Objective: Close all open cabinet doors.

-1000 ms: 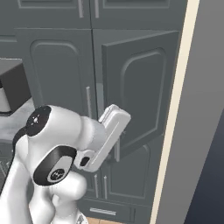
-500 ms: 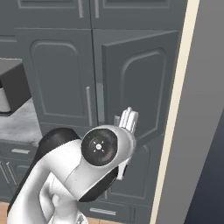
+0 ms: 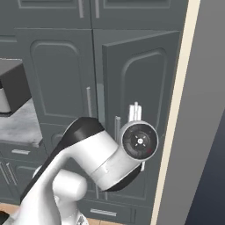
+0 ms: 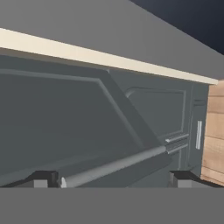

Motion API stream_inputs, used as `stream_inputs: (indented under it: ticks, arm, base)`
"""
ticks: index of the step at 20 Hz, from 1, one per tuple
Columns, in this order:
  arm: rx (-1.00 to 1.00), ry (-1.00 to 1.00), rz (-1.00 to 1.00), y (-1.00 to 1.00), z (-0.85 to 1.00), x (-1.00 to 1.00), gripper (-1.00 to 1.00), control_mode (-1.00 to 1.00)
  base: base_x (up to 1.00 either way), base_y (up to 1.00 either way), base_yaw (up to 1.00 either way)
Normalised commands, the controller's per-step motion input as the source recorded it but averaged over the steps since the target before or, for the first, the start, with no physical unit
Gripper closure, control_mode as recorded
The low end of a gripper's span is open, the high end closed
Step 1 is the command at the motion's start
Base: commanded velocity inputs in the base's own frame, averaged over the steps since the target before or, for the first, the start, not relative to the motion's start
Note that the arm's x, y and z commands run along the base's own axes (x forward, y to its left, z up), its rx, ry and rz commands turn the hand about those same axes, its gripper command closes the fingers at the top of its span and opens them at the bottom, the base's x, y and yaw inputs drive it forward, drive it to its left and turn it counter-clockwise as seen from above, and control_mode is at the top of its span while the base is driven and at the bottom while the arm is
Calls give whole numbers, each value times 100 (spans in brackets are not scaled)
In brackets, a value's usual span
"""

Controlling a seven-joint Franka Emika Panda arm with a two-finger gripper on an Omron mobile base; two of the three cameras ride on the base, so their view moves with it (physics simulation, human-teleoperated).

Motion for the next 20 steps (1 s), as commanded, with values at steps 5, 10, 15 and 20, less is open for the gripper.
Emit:
stream_inputs:
  ticks: [5,10,15,20]
  arm:
    - [-4,2,0,0,-17,52,-100,-100]
    - [-1,0,0,0,-28,46,-100,-100]
    - [0,-3,2,7,-26,20,-100,-100]
    - [0,-4,3,19,-13,30,-100,-100]
  base:
    - [0,0,0]
    - [0,0,0]
    - [0,0,0]
    - [0,0,0]
